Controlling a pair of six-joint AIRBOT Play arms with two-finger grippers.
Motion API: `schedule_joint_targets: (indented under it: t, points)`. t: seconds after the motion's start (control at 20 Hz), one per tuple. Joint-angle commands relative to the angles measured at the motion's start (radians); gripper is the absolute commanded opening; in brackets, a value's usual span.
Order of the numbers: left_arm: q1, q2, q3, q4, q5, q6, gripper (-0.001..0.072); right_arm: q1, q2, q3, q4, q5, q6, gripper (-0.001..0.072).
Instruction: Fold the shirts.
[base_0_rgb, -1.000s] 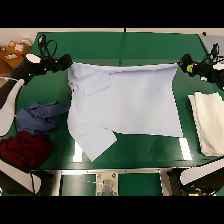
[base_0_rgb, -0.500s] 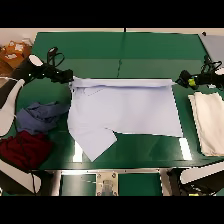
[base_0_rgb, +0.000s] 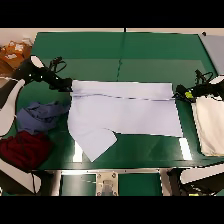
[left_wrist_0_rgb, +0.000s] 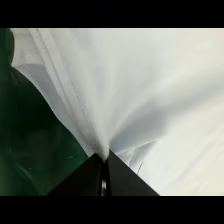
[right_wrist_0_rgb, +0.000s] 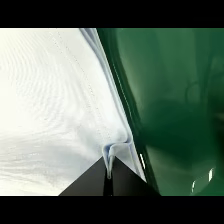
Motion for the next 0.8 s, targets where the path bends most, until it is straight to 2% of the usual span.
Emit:
schedule_joint_targets:
  t: [0.0, 0.05, 0.1, 0.15, 0.2, 0.25, 0.3, 0.35, 0.45, 0.5, 0.55, 0.7, 0.75]
  points:
    - [-0.001, -0.030, 0.000, -0.015, -0.113, -0.015, 0.0021, -0.001, 0.001, -0.011, -0.010, 0.026, 0.003, 0.0015]
    - [-0.001, -0.039, 0.000, -0.035, -0.136, -0.015, 0.0021, -0.001, 0.001, -0.010, -0.010, 0.040, 0.002, 0.0018]
    - [-0.001, -0.038, 0.000, -0.055, -0.150, -0.015, 0.0025, -0.001, 0.002, -0.006, -0.013, 0.060, 0.002, 0.0110]
    - [-0.001, -0.037, 0.004, -0.072, -0.176, -0.016, 0.0201, -0.001, 0.002, 0.009, -0.035, 0.096, 0.003, 0.0226]
    - [0.000, -0.036, 0.009, -0.082, -0.227, -0.040, 0.0446, -0.001, 0.002, 0.034, -0.077, 0.148, 0.018, 0.0265]
    - [0.003, -0.035, 0.011, -0.081, -0.292, -0.079, 0.0499, -0.001, 0.003, 0.071, -0.138, 0.213, 0.061, 0.0323]
    - [0.006, -0.035, 0.018, -0.076, -0.359, -0.109, 0.0499, -0.002, 0.005, 0.109, -0.200, 0.278, 0.100, 0.0360]
    - [0.011, -0.035, 0.029, -0.074, -0.422, -0.134, 0.0499, -0.002, 0.015, 0.144, -0.257, 0.337, 0.143, 0.0360]
    - [0.021, -0.021, 0.054, -0.070, -0.509, -0.183, 0.0498, -0.006, 0.061, 0.165, -0.294, 0.401, 0.193, 0.0320]
    - [0.021, 0.006, 0.053, -0.067, -0.510, -0.188, 0.0497, -0.009, 0.093, 0.155, -0.293, 0.415, 0.193, 0.0093]
    - [0.021, 0.041, 0.050, -0.056, -0.507, -0.190, 0.0497, -0.010, 0.136, 0.127, -0.293, 0.422, 0.193, 0.0014]
    - [0.021, 0.220, -0.041, 0.003, -0.483, -0.187, 0.0495, -0.032, 0.298, -0.045, -0.293, 0.409, 0.215, 0.0013]
    - [0.021, 0.302, -0.112, 0.023, -0.459, -0.185, 0.0315, -0.050, 0.366, -0.129, -0.292, 0.398, 0.231, 0.0013]
